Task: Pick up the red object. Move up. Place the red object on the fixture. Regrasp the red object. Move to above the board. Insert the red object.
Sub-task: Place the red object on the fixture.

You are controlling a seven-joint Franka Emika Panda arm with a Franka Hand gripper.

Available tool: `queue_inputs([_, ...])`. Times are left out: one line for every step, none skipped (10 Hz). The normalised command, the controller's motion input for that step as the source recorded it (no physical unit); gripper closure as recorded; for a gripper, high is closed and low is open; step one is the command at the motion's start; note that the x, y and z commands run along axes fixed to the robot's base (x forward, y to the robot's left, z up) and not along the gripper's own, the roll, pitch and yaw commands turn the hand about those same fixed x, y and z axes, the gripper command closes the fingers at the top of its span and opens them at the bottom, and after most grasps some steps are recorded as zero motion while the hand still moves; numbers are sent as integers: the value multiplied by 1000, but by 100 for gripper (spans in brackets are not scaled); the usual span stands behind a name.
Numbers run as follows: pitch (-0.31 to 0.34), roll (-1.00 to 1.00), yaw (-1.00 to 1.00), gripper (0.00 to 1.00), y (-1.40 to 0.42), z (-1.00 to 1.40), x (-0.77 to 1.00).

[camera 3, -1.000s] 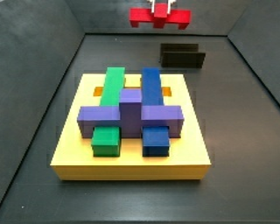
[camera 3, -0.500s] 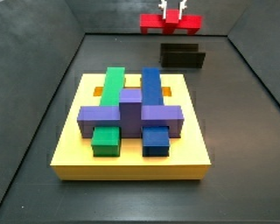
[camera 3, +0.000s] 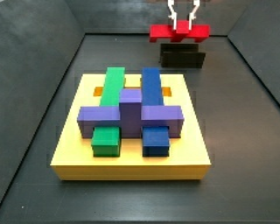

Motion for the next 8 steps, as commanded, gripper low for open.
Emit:
queue_inputs([-211, 0, 0, 100, -129, -483, 380])
queue_inputs([-71, 0, 0, 100, -126, -394, 157])
queue_inputs([0, 0, 0, 100, -74, -257, 20])
queue_inputs([-26, 0, 0, 100, 0, -200, 0])
queue_inputs([-57, -43, -9, 100, 0, -86, -160])
queue_inputs([0, -11, -69, 100, 0, -49, 0])
queue_inputs([0, -14, -83, 100, 0, -31, 0])
queue_inputs([0, -46, -71, 100, 0, -60, 111])
